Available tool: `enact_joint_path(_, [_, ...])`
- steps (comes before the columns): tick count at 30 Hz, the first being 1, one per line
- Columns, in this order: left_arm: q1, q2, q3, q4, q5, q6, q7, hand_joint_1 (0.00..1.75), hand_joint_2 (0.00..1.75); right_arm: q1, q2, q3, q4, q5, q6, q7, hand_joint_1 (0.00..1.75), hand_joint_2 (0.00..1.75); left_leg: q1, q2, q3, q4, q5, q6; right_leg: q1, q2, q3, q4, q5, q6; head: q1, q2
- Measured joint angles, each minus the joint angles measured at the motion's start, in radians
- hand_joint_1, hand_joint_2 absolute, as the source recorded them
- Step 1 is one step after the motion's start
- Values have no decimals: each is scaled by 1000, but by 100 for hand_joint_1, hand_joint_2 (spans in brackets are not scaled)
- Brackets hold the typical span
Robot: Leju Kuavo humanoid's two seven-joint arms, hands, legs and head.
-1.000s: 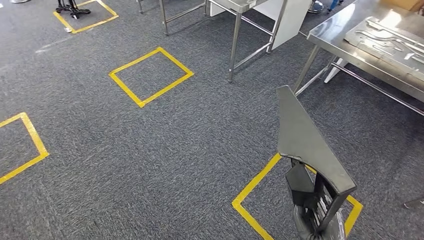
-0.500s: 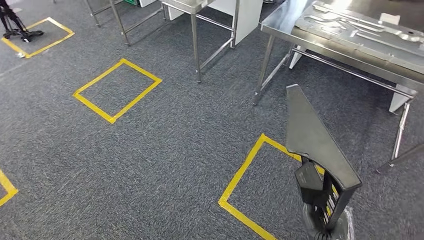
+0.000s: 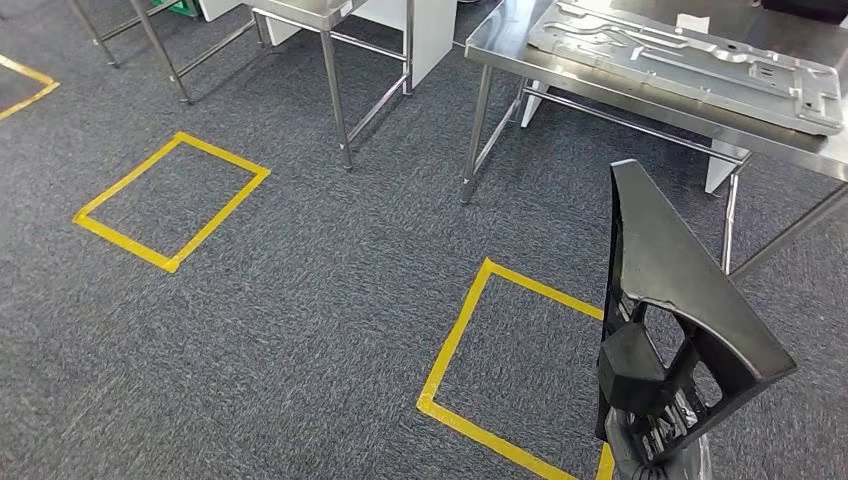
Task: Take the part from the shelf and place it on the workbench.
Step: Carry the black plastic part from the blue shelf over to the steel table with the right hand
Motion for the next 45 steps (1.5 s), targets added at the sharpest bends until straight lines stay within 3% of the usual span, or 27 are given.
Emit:
enact_joint_path(1, [2, 0, 0, 0, 0, 0, 0, 0, 0, 0, 0, 0, 0, -1, 1, 0, 175, 175, -1, 12, 0, 0, -2, 1, -1, -8, -31, 58, -21, 2, 0, 0])
enact_joint_path(2, [4, 0, 0, 0, 1, 0, 0, 0, 0, 1, 0, 0, 0, -2, 4, 0, 175, 175, -2, 25, 1, 0, -4, 1, -2, -10, -50, 89, -23, 2, 0, 0])
enact_joint_path(3, [4, 0, 0, 0, 1, 0, 0, 0, 0, 1, 0, 0, 0, -5, 8, 1, 175, 175, -2, 36, 4, 0, -7, 0, -3, -12, -49, 83, -6, 1, 0, 0])
enact_joint_path(4, [4, -1, 0, 0, 1, 0, 1, 0, 0, 2, 0, 0, 0, -8, 13, 1, 175, 175, -2, 47, 8, 0, -10, -1, -3, -16, -28, 38, 28, -2, 0, 0])
enact_joint_path(6, [3, -4, -2, 0, 2, -3, 1, 0, 0, 1, 0, 1, 0, -13, 19, 1, 175, 175, -5, 67, 20, 0, -18, -6, 5, -56, 44, -105, 95, -13, 0, 0])
enact_joint_path(8, [3, -8, -3, 0, 1, -7, 0, 0, 0, 1, 1, 3, 0, -16, 20, 1, 175, 175, -9, 84, 29, -2, -24, -15, 17, -89, 82, -185, 115, -25, -1, 0])
enact_joint_path(9, [3, -11, -4, 0, 1, -9, 0, 0, 0, 1, 2, 4, -1, -17, 22, 1, 175, 175, -11, 94, 32, -5, -26, -20, 20, -88, 82, -192, 112, -29, -1, 0])
enact_joint_path(11, [2, -16, -8, 0, -1, -12, -1, 0, 0, 6, 5, 7, -2, -18, 26, 1, 175, 175, -13, 113, 42, -10, -32, -30, 16, -61, 84, -200, 116, -37, -1, 0])
enact_joint_path(13, [1, -22, -14, 0, -2, -14, -3, 0, 0, 11, 8, 11, -4, -17, 32, 3, 175, 175, -13, 78, 33, 28, -59, -39, 7, -38, 95, -215, 122, -48, -5, 0])
enact_joint_path(15, [4, -27, -16, 0, -4, -14, -3, 0, 0, 11, 12, 17, -6, -15, 36, 6, 175, 175, -11, 16, -20, 142, -115, -44, 4, -17, 101, -220, 123, -56, -10, 0])
enact_joint_path(17, [11, -31, -17, 0, -4, -15, -3, 0, 0, 13, 13, 24, -7, -11, 39, 9, 175, 175, -10, -5, -83, 255, -148, -46, 6, 13, 101, -217, 121, -60, -11, 0])
enact_joint_path(18, [14, -32, -17, 0, -4, -16, -2, 0, 0, 15, 14, 27, -7, -9, 39, 10, 175, 175, -10, -8, -96, 266, -136, -46, 7, 30, 102, -214, 120, -60, -11, 0])
enact_joint_path(20, [16, -33, -18, 0, -4, -17, -2, 0, 0, 17, 14, 29, -7, -6, 39, 12, 175, 175, -10, -20, -71, 177, -62, -41, 7, 61, 104, -208, 116, -57, -11, 0])
enact_joint_path(22, [16, -33, -19, 0, -4, -17, -2, 0, 0, 18, 14, 32, -7, -4, 39, 12, 175, 175, -9, -62, -26, 56, -6, -33, 7, 86, 102, -200, 111, -50, -10, 0])
enact_joint_path(24, [15, -35, -19, 0, -4, -17, -2, 0, 0, 19, 14, 34, -7, -3, 39, 13, 175, 175, -10, -85, -8, 9, 1, -24, 4, 108, 95, -196, 111, -39, -10, 0])
enact_joint_path(26, [13, -39, -20, 0, -4, -17, -2, 0, 0, 24, 14, 35, -9, -2, 38, 13, 175, 175, -9, -65, -3, -1, 6, -12, 2, 122, 91, -198, 113, -26, -10, 0])
enact_joint_path(28, [10, -44, -21, 0, -4, -17, -3, 0, 0, 26, 14, 35, -13, -1, 37, 14, 175, 175, -3, -41, 3, -12, 12, 1, 6, 81, 77, -170, 94, -17, -6, 0])
enact_joint_path(30, [12, -46, -21, -1, -4, -17, -3, 0, 0, 23, 14, 35, -15, -1, 37, 14, 175, 175, -3, -16, 5, -17, 13, 9, 4, 18, 25, -66, 39, -8, -1, 0])
enact_joint_path(32, [16, -47, -21, -1, -4, -18, -3, 0, 0, 24, 14, 36, -15, 0, 38, 16, 175, 175, -4, 12, 6, -17, 9, 10, -4, -4, -39, 51, -3, 2, 0, 0])
enact_joint_path(33, [17, -49, -21, -1, -4, -18, -3, 0, 0, 27, 14, 36, -15, 1, 39, 17, 175, 175, -4, 26, 8, -17, 6, 9, -8, -8, -51, 69, 2, 6, 1, 0])
enact_joint_path(34, [17, -51, -21, -1, -4, -18, -3, 0, 0, 29, 14, 37, -15, 2, 41, 18, 175, 175, -4, 38, 11, -17, 3, 6, -12, -13, -40, 45, 26, 8, 1, 0])
enact_joint_path(37, [16, -62, -22, -3, -3, -23, -3, 0, 0, 31, 14, 45, -20, 9, 46, 24, 175, 175, -6, 71, 28, -17, -9, -6, -10, -63, 60, -151, 117, 2, 0, 0])
enact_joint_path(39, [16, -68, -22, -9, -2, -31, -2, 0, 0, 33, 14, 54, -25, 13, 47, 32, 175, 175, -9, 88, 37, -18, -16, -18, -2, -82, 86, -206, 126, -9, -1, 0])
enact_joint_path(41, [14, -76, -23, -16, 0, -38, -1, 0, 0, 37, 14, 61, -29, 17, 46, 39, 175, 175, -10, 105, 45, -23, -21, -30, 0, -59, 86, -209, 127, -19, -1, 0])
enact_joint_path(43, [13, -81, -25, -24, 2, -44, 1, 0, 0, 43, 14, 67, -35, 20, 39, 45, 175, 175, -7, 78, 43, 1, -43, -39, -5, -40, 93, -220, 131, -33, -5, 0])
enact_joint_path(45, [16, -85, -26, -31, 4, -52, 8, 0, 0, 45, 14, 77, -39, 36, 18, 54, 175, 175, -3, 20, 0, 102, -98, -43, -8, -24, 99, -227, 132, -46, -12, 0])
